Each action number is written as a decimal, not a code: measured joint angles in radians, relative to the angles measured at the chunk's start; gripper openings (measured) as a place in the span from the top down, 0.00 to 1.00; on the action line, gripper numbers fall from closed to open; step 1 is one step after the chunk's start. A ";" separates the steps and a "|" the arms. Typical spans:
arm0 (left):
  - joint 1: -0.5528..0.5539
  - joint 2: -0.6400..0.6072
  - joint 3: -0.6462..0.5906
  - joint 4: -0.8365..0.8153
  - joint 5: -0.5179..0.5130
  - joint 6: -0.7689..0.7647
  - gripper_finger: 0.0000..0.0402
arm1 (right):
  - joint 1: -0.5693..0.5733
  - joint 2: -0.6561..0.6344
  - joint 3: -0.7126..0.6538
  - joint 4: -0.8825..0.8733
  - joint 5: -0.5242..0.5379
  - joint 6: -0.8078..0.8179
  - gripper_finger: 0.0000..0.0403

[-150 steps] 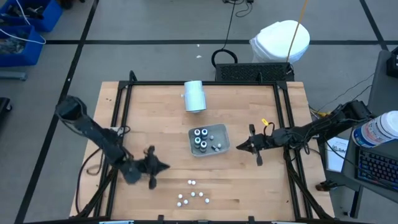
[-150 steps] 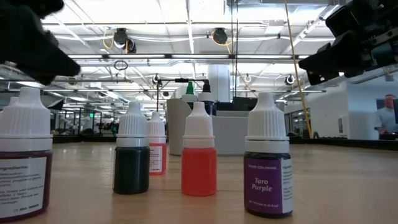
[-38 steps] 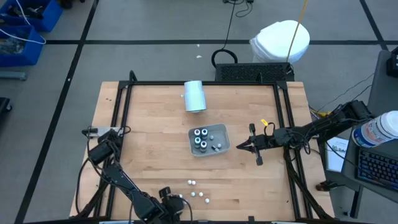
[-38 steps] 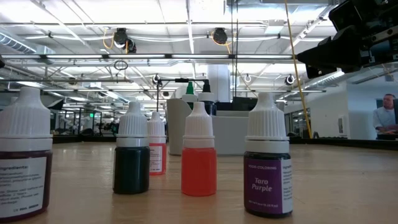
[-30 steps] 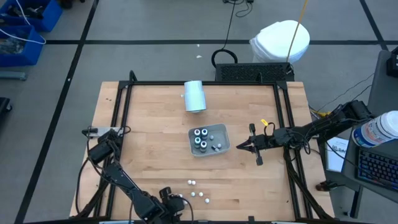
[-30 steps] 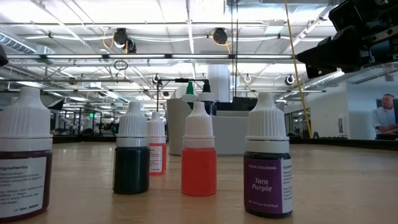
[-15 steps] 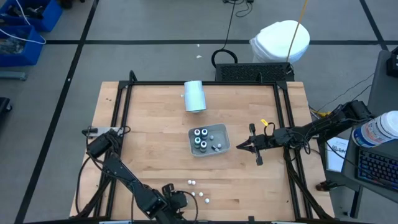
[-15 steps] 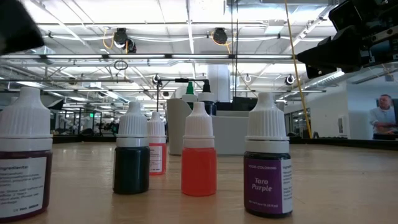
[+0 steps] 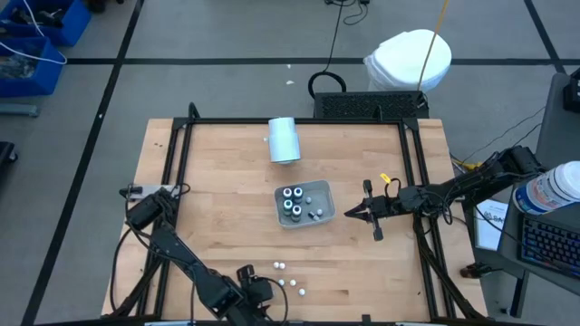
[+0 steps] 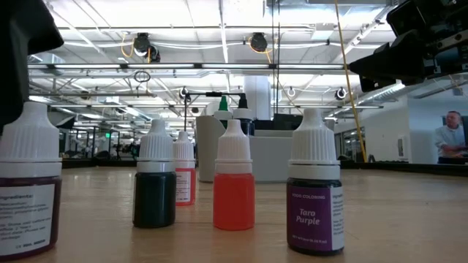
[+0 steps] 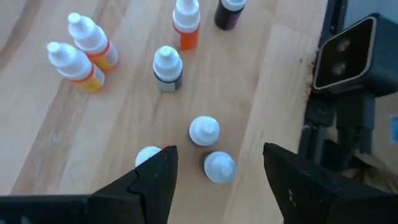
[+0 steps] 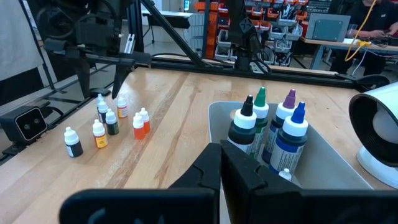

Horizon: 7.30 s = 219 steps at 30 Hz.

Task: Pick & Place food coloring
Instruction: Put the blue food coloring bottle into the gray bin, then put the purple food coloring bottle into the gray bin

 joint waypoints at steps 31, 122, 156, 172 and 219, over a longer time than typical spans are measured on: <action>-0.012 0.020 0.000 0.018 -0.015 0.071 0.40 | 0.000 0.000 0.000 0.006 0.000 -0.003 1.00; 0.737 -0.012 0.196 0.108 0.190 0.985 0.83 | 0.000 -0.002 0.000 -0.059 0.000 0.005 1.00; 0.788 0.123 0.196 0.167 0.187 0.961 0.83 | 0.000 -0.018 0.000 -0.038 -0.002 0.008 1.00; 0.790 0.135 0.196 0.171 0.264 0.940 0.73 | 0.000 -0.018 0.000 -0.008 -0.003 0.035 1.00; 0.026 -0.332 -0.604 0.678 -0.307 0.796 0.97 | 0.478 0.291 0.402 -0.303 0.445 -0.072 1.00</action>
